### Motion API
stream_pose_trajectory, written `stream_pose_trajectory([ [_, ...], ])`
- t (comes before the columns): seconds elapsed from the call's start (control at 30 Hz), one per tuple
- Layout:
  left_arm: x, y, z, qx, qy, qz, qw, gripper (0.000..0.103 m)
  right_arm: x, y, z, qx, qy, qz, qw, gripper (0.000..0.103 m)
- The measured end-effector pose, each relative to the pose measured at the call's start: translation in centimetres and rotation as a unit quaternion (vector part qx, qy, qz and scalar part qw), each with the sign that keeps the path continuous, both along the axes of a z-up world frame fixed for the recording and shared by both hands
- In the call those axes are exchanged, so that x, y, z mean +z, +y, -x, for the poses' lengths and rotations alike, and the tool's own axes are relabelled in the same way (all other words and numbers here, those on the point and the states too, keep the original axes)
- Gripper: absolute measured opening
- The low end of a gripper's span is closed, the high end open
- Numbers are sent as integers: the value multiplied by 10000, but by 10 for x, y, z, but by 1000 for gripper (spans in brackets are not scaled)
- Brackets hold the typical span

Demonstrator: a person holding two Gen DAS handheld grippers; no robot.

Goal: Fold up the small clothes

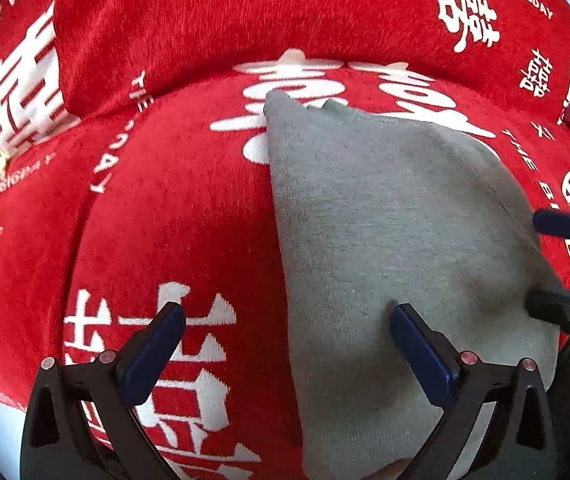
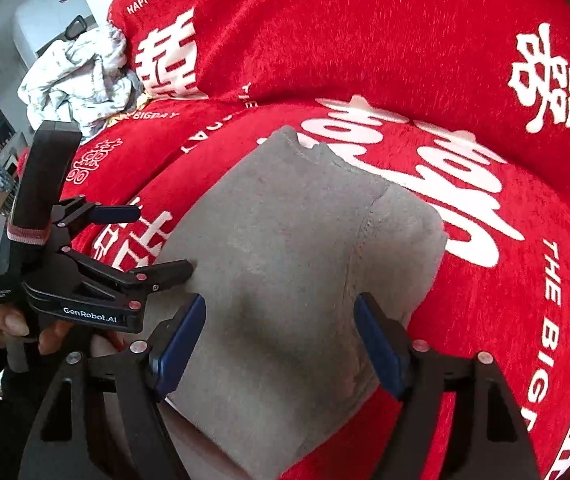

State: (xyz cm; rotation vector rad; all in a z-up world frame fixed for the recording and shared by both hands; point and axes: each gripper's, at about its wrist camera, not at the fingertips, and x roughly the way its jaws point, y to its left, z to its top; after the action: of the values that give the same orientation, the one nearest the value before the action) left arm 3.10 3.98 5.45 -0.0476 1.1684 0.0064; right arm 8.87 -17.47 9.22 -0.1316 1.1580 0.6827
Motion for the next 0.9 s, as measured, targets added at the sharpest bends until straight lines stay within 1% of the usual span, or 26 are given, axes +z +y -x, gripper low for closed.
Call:
stream_pose_trajectory([
  [0.07,-3,1,-2,-22,55,36,10000,103,-17,3,-6,-11,223,137,9997,79],
  [0.13,-1,2,-2,-44,67,38,10000,103,-29,4,-8,-19,304,289,9991,79],
  [0.2,4,3,-3,-65,-19,11,10000,103,-25,4,-8,-9,271,256,9993,80],
  [0.27,10,10,-10,47,-109,-23,9999,103,-12,1,-10,-30,185,68,9998,80],
  [0.37,6,19,-26,263,47,-46,9996,103,0,-6,-26,-159,133,-224,9995,80],
  [0.43,-3,23,-39,361,166,40,9992,103,-1,-8,-39,-309,215,-348,9987,80],
  [0.5,-12,25,-45,434,268,92,9987,103,-10,-8,-56,-436,454,-582,9963,80],
  [0.53,-15,25,-47,449,284,111,9985,103,-16,-5,-61,-441,560,-607,9956,80],
  [0.57,-18,24,-48,440,282,115,9986,103,-23,-2,-64,-429,629,-558,9955,80],
  [0.63,-19,25,-48,378,265,143,9988,103,-48,4,-70,-444,713,21,9965,79],
  [0.67,-18,26,-49,326,288,165,9989,103,-56,5,-72,-430,686,212,9965,79],
  [0.7,-16,28,-51,288,311,172,9990,103,-56,6,-71,-378,526,239,9976,80],
  [0.73,-14,30,-52,277,297,174,9990,103,-53,8,-70,-312,483,263,9980,80],
  [0.8,-2,37,-59,403,88,96,9991,103,-48,8,-72,-314,504,344,9976,80],
  [0.9,3,44,-77,623,90,150,9979,103,-32,7,-75,-302,222,469,9982,80],
])
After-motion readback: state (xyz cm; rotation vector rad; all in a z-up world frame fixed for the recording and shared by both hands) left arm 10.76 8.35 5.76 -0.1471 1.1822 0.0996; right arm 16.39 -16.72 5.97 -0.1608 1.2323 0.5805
